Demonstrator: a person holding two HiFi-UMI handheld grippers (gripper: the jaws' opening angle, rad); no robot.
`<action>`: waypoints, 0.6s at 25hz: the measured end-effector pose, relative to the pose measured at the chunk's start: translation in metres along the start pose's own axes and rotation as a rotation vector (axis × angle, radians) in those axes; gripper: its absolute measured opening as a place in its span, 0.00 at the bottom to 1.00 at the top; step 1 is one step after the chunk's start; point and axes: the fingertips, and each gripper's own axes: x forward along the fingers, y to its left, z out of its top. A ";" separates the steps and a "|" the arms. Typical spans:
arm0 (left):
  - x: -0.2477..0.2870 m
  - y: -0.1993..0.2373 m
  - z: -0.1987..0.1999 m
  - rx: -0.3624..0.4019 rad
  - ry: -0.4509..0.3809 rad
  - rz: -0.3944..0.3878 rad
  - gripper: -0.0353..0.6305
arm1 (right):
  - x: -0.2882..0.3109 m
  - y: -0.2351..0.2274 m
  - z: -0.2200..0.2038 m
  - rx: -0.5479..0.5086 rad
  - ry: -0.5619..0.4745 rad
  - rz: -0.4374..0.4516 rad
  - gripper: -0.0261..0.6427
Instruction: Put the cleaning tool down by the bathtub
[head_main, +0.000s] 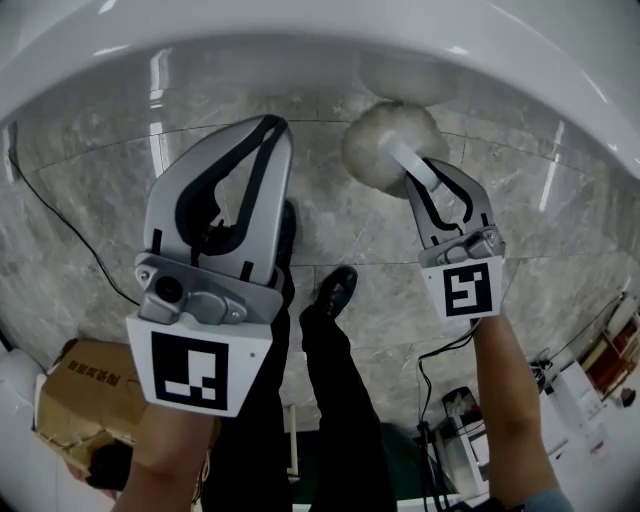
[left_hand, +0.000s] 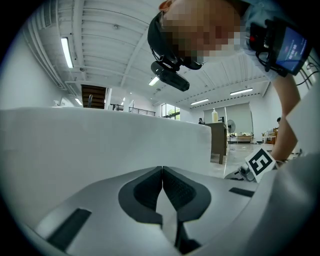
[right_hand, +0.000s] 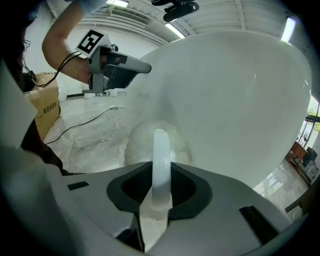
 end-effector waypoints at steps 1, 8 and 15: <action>0.000 -0.001 -0.003 0.001 0.001 -0.001 0.08 | 0.003 0.001 -0.004 -0.003 0.002 0.004 0.19; 0.002 -0.004 -0.020 0.008 0.009 -0.010 0.08 | 0.025 0.011 -0.030 -0.026 0.023 0.032 0.19; 0.002 -0.006 -0.030 0.019 0.013 -0.018 0.08 | 0.046 0.021 -0.056 -0.028 0.069 0.060 0.19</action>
